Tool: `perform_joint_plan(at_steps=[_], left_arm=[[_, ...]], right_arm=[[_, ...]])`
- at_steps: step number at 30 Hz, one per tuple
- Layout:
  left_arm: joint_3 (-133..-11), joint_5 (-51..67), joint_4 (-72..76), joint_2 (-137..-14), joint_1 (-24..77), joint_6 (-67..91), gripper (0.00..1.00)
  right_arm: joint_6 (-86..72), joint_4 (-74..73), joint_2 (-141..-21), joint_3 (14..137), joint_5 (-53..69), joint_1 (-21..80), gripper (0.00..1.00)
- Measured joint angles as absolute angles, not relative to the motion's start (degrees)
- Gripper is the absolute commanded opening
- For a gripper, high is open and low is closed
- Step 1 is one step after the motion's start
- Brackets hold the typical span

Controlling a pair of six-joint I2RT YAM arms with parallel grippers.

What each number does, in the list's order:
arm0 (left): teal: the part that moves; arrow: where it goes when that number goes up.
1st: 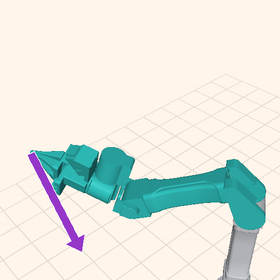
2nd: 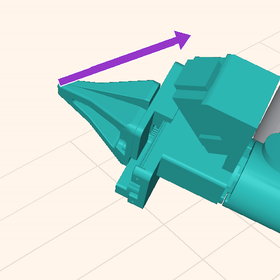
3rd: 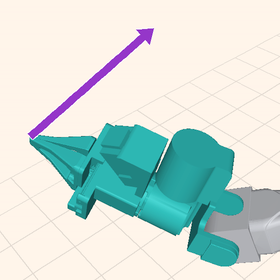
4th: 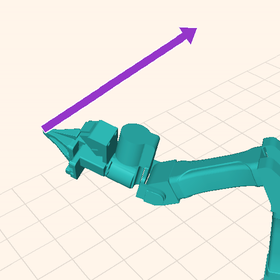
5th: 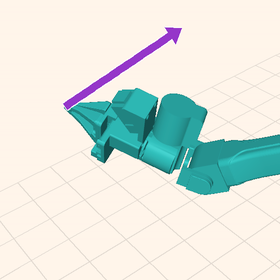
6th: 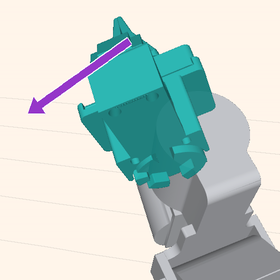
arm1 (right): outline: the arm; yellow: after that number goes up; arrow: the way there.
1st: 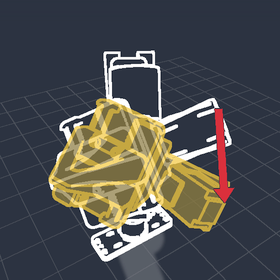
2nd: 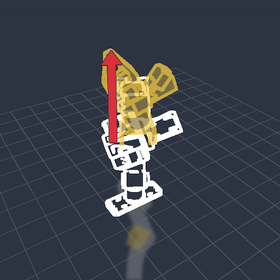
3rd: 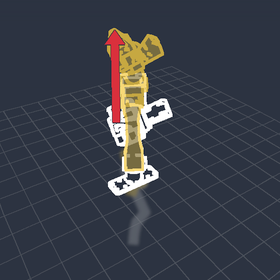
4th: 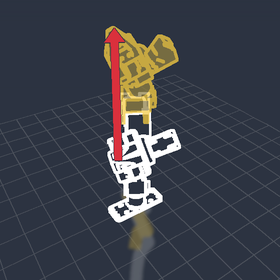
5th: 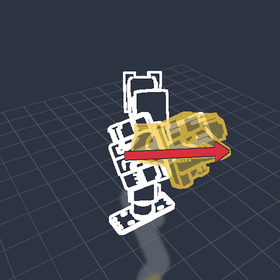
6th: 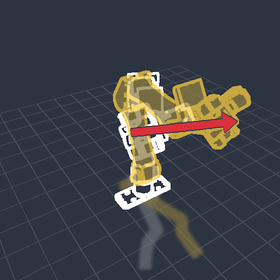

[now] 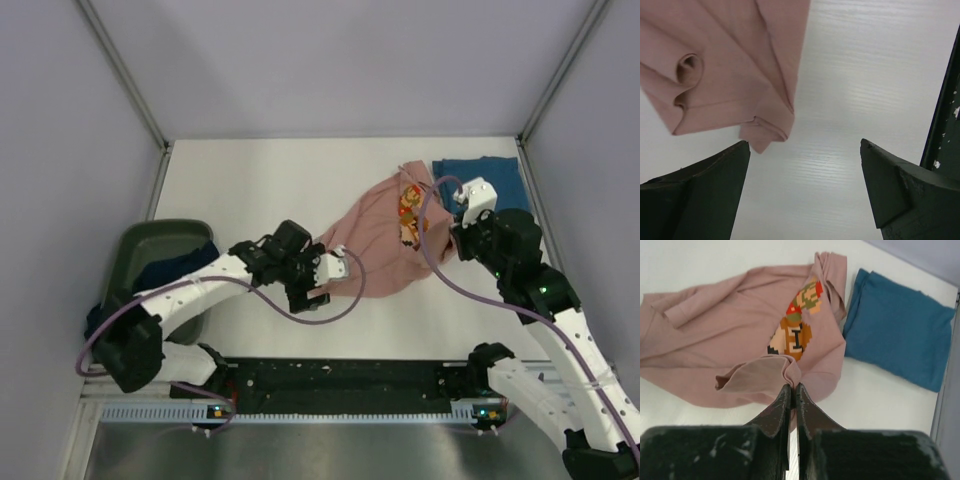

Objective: Fold and stack the t-shirts
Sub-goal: Flatten out the tshirt

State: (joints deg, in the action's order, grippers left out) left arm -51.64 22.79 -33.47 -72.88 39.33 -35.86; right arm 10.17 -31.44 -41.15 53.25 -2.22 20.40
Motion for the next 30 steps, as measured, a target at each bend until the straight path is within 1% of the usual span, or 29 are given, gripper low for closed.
perform_joint_plan(at_steps=[2,3,8,11,14,17,18,21,23,24,25,26,30], left_arm=[[-51.07,20.64,-32.42,-77.17,42.33,-37.23,0.87],[-50.89,19.55,-32.08,-78.91,43.11,-37.87,0.86],[-50.85,14.96,-28.95,-85.58,46.50,-40.27,0.84],[-50.85,15.29,-26.70,-85.91,48.25,-40.34,0.82],[-51.29,17.02,-24.51,-86.54,48.97,-40.45,0.78],[-53.45,18.52,-23.99,-89.97,49.06,-40.47,0.77],[-54.15,18.68,-23.66,-91.50,49.06,-40.47,0.75],[-55.77,17.63,-23.53,-95.39,49.06,-40.03,0.64],[-57.54,16.08,-23.49,-98.13,49.06,-39.53,0.48],[-58.72,15.22,-23.49,-98.91,49.08,-39.16,0.32],[-59.59,14.70,-23.38,-99.46,49.10,-38.83,0.10],[-60.05,14.37,-23.33,-99.81,49.12,-38.30,0.00],[-60.34,13.26,-23.49,-99.74,49.12,-37.63,0.00]], right_arm=[[9.98,-33.06,-41.69,51.96,-2.26,19.90,0.00],[9.91,-33.63,-41.82,51.83,-2.28,19.73,0.00],[9.82,-33.82,-42.19,51.86,-2.17,18.92,0.00],[9.82,-33.93,-42.96,51.86,-2.17,18.50,0.00],[9.82,-33.98,-43.22,51.86,-2.22,18.31,0.00],[9.82,-33.98,-43.00,51.86,-2.31,18.22,0.00],[9.82,-34.02,-42.78,51.86,-2.35,18.20,0.00],[9.82,-34.26,-41.76,51.86,-2.37,18.20,0.00],[9.82,-34.39,-40.95,51.88,-2.44,18.20,0.00],[9.85,-34.44,-40.64,51.94,-2.52,18.20,0.00],[9.85,-35.00,-40.51,52.34,-2.59,18.20,0.00],[9.85,-35.35,-40.49,52.75,-2.72,18.20,0.00],[9.96,-36.56,-40.51,55.33,-3.46,18.17,0.00]])
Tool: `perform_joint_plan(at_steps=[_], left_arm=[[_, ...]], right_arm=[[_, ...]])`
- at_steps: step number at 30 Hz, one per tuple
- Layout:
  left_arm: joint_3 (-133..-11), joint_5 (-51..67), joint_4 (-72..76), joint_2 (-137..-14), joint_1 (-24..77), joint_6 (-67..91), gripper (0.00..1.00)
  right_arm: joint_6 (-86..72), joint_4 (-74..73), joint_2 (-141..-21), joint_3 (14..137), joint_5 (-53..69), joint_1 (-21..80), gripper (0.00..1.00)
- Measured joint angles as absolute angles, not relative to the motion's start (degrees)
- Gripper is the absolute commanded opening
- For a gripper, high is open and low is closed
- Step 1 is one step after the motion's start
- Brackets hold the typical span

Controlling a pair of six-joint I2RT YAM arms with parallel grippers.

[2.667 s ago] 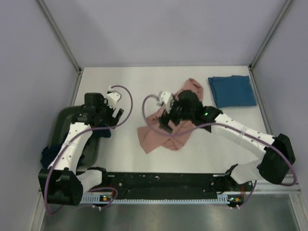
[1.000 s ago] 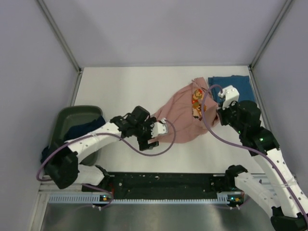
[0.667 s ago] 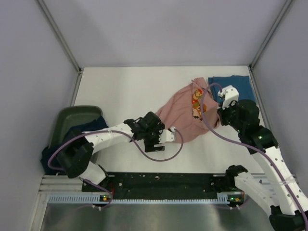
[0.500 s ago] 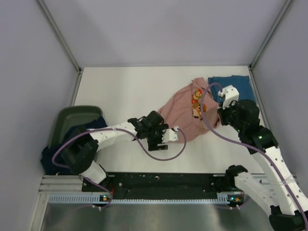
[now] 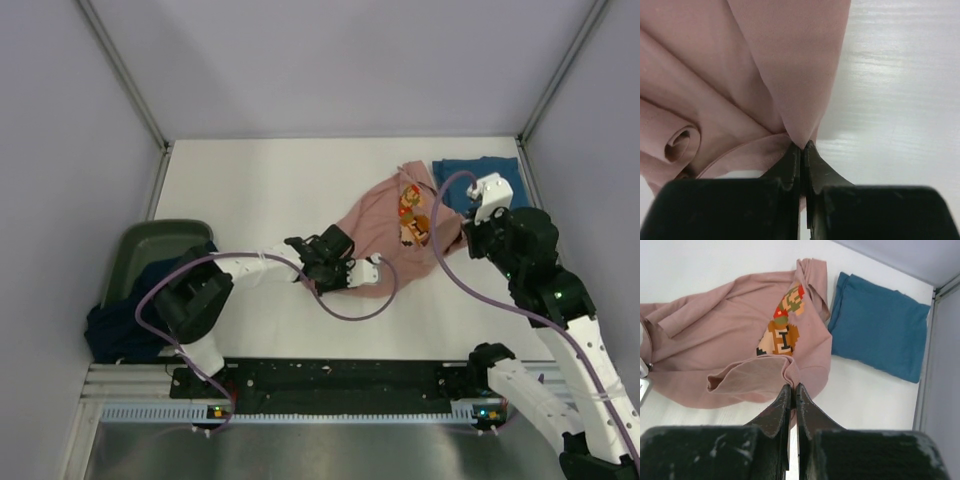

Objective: Fold and stack the t-shirts
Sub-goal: Flatten out the tshirt

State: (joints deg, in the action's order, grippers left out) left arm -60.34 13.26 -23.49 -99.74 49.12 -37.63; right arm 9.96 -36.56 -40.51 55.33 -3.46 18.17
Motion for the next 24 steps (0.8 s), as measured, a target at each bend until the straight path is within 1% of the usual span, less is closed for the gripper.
perform_joint_plan(at_steps=[4,7,12,14,19,24], left_arm=[[-60.58,9.76,-27.92,-94.72,47.81,-36.75,0.00],[-64.18,6.22,-33.56,-85.27,42.28,-36.12,0.00],[-80.90,1.04,-41.39,-71.50,27.79,-35.97,0.00],[-85.71,-1.54,-43.79,-67.02,25.32,-36.21,0.00],[-91.83,-4.86,-52.58,-58.78,25.47,-36.62,0.00],[-96.66,-8.99,-59.40,-60.05,25.52,-36.60,0.00]], right_arm=[[10.31,-38.48,-40.80,60.58,-4.82,18.17,0.00],[10.72,-39.75,-41.45,67.05,-5.91,18.17,0.00],[10.96,-40.77,-41.74,78.61,-5.28,18.17,0.00],[10.94,-40.82,-41.41,82.61,-3.60,18.17,0.00],[10.92,-42.24,-40.23,90.87,2.90,18.17,0.00],[10.94,-44.34,-41.41,94.04,7.11,18.17,0.00]])
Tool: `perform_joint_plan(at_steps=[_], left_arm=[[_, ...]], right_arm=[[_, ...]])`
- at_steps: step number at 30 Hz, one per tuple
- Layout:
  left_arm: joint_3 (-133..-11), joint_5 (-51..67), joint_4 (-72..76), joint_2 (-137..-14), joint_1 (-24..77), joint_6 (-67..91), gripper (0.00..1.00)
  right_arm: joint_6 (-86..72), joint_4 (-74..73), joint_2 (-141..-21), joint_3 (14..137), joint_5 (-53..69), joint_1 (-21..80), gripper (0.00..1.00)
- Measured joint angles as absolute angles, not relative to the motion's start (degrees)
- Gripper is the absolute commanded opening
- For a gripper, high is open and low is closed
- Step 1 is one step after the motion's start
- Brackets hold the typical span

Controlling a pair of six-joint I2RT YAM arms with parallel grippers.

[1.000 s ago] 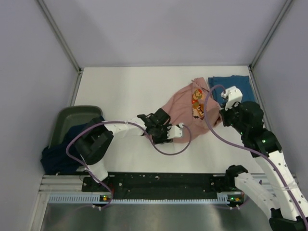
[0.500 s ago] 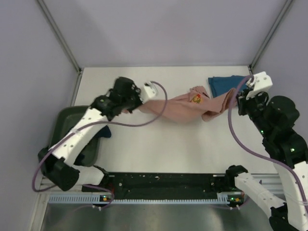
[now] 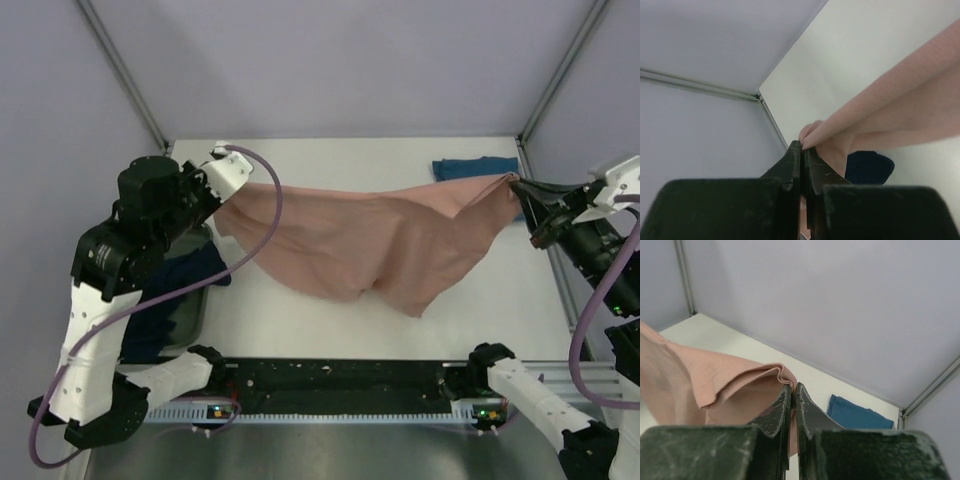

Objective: Fold and stack the t-shirts
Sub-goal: Flatten out the tshirt

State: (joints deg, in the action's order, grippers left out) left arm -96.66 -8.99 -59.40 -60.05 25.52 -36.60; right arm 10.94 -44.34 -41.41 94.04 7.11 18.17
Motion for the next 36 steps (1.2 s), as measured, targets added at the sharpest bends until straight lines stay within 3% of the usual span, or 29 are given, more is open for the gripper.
perform_joint_plan(at_steps=[8,15,24,29,32,33,35,36], left_arm=[[-118.10,-14.35,-71.66,-69.43,25.54,-36.16,0.00],[-138.28,-13.74,-75.96,-67.24,25.61,-34.13,0.00],[-140.94,-7.53,-77.19,-64.01,25.93,-32.10,0.00],[-133.78,-7.33,-76.77,-71.81,26.44,-33.67,0.00],[-125.95,-7.33,-72.49,-80.49,24.40,-35.38,0.00],[-123.92,-7.44,-70.48,-83.64,23.64,-35.92,0.07],[-120.97,-8.32,-65.36,-92.58,22.13,-36.71,0.53],[-120.77,-9.02,-62.59,-98.17,21.52,-37.15,0.80]], right_arm=[[10.94,-48.60,-50.13,107.94,9.50,18.17,0.00],[9.30,-50.52,-49.93,122.98,13.96,18.17,0.00],[8.86,-50.09,-49.47,127.59,15.77,18.17,0.00],[13.06,-45.63,-59.57,127.24,10.57,18.17,0.00],[16.32,-40.14,-72.01,127.20,9.50,16.47,0.00],[16.95,-38.09,-77.38,127.35,9.78,15.86,0.00],[17.67,-34.39,-89.71,128.73,9.89,14.74,0.01],[17.93,-32.64,-94.96,129.64,9.50,14.44,0.20]])
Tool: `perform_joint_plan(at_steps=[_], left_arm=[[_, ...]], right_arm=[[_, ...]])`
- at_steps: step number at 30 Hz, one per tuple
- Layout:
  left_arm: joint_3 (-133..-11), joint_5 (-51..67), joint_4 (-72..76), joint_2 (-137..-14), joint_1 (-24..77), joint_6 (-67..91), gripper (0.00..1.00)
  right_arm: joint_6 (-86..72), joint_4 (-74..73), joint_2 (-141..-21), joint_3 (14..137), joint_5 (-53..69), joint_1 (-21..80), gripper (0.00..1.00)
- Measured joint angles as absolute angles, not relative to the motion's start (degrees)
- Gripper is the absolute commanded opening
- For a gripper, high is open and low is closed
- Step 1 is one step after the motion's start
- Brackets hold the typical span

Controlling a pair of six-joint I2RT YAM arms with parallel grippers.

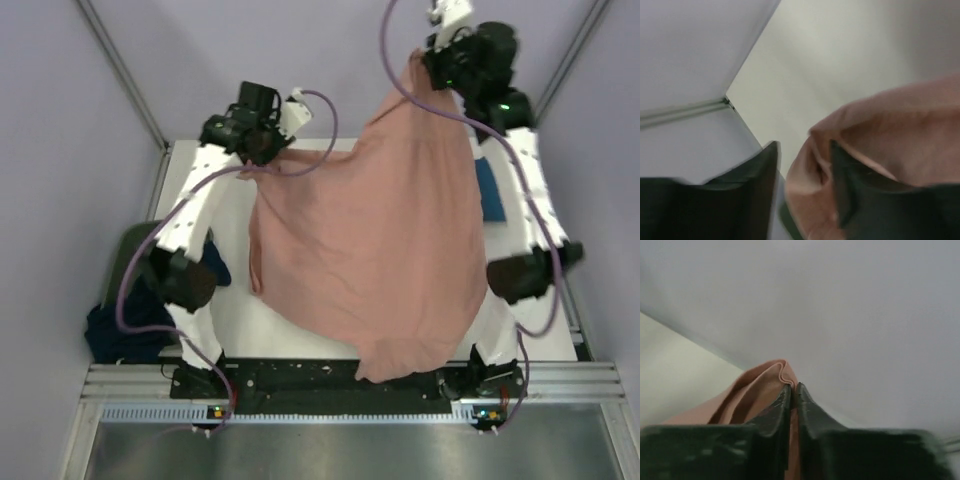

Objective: Fold and stack the t-shirts
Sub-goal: Flatten out the tshirt

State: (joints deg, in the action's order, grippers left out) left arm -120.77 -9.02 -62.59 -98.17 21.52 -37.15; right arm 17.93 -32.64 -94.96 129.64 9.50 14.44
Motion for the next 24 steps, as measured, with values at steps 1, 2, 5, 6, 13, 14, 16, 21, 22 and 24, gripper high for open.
perform_joint_plan(at_steps=[1,2,5,6,13,14,16,21,22,24], left_arm=[[-121.38,-9.87,-59.59,-103.88,20.99,-37.41,0.99],[-123.22,-10.94,-57.21,-109.97,20.62,-37.56,0.99],[-134.87,-15.46,-51.99,-127.33,20.18,-38.02,0.99],[-138.39,-17.06,-50.17,-131.98,20.12,-38.28,0.99],[-113.73,-13.08,-41.74,-120.70,19.88,-39.88,0.93],[-107.68,-10.94,-41.45,-115.52,19.90,-40.56,0.83],[-98.32,-7.11,-41.52,-105.12,19.94,-42.28,0.67],[-84.34,-0.38,-43.31,-85.43,20.05,-48.51,0.57],[-82.00,0.43,-44.18,-83.29,20.05,-49.52,0.57],[-77.34,1.32,-47.29,-80.95,20.23,-50.50,0.59]], right_arm=[[18.00,-30.83,-102.30,131.39,8.73,14.17,0.45],[18.26,-29.23,-110.65,134.32,7.29,13.93,0.58],[17.56,-25.52,-127.66,137.67,3.11,13.50,0.74],[17.34,-26.02,-130.82,136.03,1.72,13.37,0.79],[14.15,-32.21,-125.27,120.66,-1.50,13.56,0.97],[13.82,-32.47,-120.49,116.09,-2.13,13.91,0.95],[12.51,-32.21,-109.78,107.18,-3.33,15.00,0.91],[4.51,-30.17,-82.43,86.37,-3.16,17.12,0.75],[2.42,-30.37,-78.50,82.41,-3.03,17.15,0.73],[-1.63,-30.85,-73.47,75.48,-2.98,17.19,0.72]])
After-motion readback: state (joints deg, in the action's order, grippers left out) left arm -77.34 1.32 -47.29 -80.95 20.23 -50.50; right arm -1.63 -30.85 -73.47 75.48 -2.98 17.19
